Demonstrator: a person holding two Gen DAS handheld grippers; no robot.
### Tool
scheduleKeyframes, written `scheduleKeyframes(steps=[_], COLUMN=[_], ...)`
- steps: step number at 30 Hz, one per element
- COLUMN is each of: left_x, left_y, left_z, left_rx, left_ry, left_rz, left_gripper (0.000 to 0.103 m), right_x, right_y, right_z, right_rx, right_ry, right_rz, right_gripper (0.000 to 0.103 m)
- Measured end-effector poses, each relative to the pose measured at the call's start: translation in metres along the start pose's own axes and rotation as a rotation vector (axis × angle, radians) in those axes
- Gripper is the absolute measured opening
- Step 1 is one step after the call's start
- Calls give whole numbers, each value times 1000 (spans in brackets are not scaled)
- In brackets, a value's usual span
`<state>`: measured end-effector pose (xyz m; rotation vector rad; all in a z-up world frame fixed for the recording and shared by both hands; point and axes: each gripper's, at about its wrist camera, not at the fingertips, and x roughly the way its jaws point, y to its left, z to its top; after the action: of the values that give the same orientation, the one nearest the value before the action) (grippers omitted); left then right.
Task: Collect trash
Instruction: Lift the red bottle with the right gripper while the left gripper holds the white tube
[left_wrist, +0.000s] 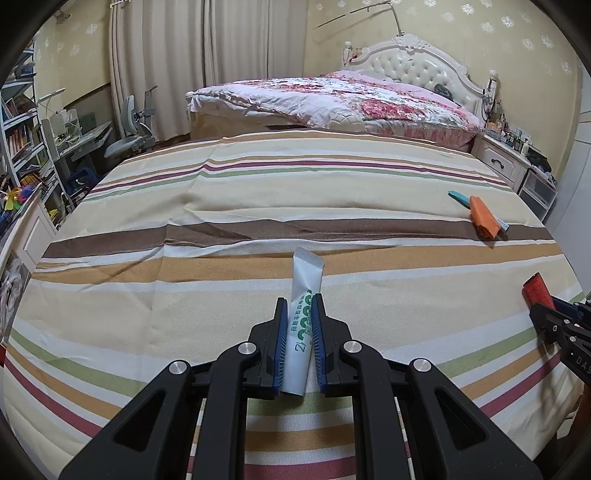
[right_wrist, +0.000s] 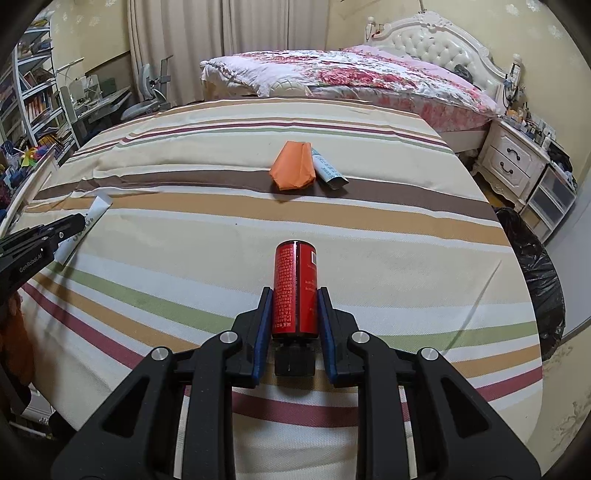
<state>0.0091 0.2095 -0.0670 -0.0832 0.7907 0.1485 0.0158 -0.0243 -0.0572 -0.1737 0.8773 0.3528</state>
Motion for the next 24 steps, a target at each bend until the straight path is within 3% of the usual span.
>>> scheduleKeyframes(steps=[11, 15, 19, 20, 21, 24], left_x=[1, 4, 7, 7, 6, 4], left_y=[0, -2, -5, -6, -7, -10], left_z=[4, 4, 2, 1, 1, -1], left_rx=[3, 16, 28, 32, 38, 56], left_ry=[18, 38, 55, 54, 52, 45], left_rz=[-14, -1, 7, 4, 1, -8], left_gripper=[14, 26, 26, 25, 17, 15], right_x=[1, 2, 2, 2, 2, 1], right_y=[-12, -15, -17, -17, -17, -19], right_z=[2, 2, 2, 2, 2, 1], right_rx=[27, 35, 42, 43, 44, 47], right_ry=[-25, -27, -28, -28, -28, -30], right_rz=[26, 37, 43, 44, 45, 47], right_gripper=[23, 23, 23, 23, 23, 23])
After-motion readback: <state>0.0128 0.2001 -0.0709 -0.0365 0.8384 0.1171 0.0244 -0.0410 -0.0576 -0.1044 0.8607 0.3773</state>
